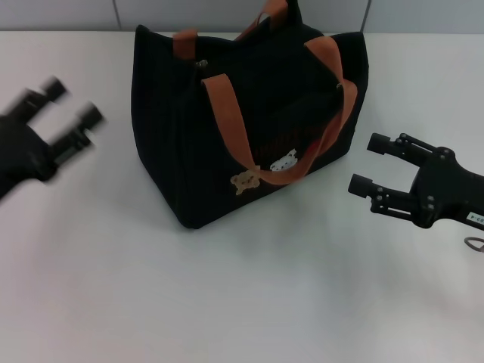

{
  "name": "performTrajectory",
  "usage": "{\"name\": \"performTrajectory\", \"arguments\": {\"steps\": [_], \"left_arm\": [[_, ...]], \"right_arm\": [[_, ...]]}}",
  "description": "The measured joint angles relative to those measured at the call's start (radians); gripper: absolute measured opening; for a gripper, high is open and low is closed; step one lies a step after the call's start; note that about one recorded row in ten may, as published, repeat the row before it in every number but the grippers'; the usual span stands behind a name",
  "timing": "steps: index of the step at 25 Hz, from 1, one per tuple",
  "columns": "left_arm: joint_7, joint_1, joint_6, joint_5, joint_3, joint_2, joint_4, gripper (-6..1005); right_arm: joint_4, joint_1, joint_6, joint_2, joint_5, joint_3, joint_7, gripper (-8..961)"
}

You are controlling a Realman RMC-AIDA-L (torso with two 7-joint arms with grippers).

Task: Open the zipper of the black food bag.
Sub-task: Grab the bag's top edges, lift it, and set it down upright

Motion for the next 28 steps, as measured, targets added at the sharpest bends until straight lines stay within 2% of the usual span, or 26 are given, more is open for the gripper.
{"name": "performTrajectory", "arguments": {"steps": [3,5,9,10,22,28], "left_arm": [[-0.012,-0.004,0.008,0.029,0.043,-0.009,0.004,785],[-0.011,-0.017,0.0,0.061,0.079,-0.031,0.007,785],[-0.004,-0.036,-0.015,0.079,0.095,-0.042,-0.005,784],[0.009,-0.054,-0.054,0.081,0.108,-0.045,-0.028,783],[0.131,-0.129,-0.176,0.073,0.122,-0.053,-0.147,781],[0.14,-0.143,-0.202,0.071,0.122,-0.053,-0.156,593]], "right_arm": [[0.001,0.002,0.002,0.0,0.0,0.0,0.0,830],[0.001,0.003,0.003,0.001,0.0,0.001,0.0,830],[0.0,0.003,0.003,0.0,0.0,0.003,0.0,830],[-0.001,0.004,0.004,-0.001,0.0,0.003,0.0,830],[0.001,0.007,0.018,0.001,0.0,0.002,-0.005,830],[0.002,0.006,0.018,0.001,0.0,0.008,-0.011,830]]}}
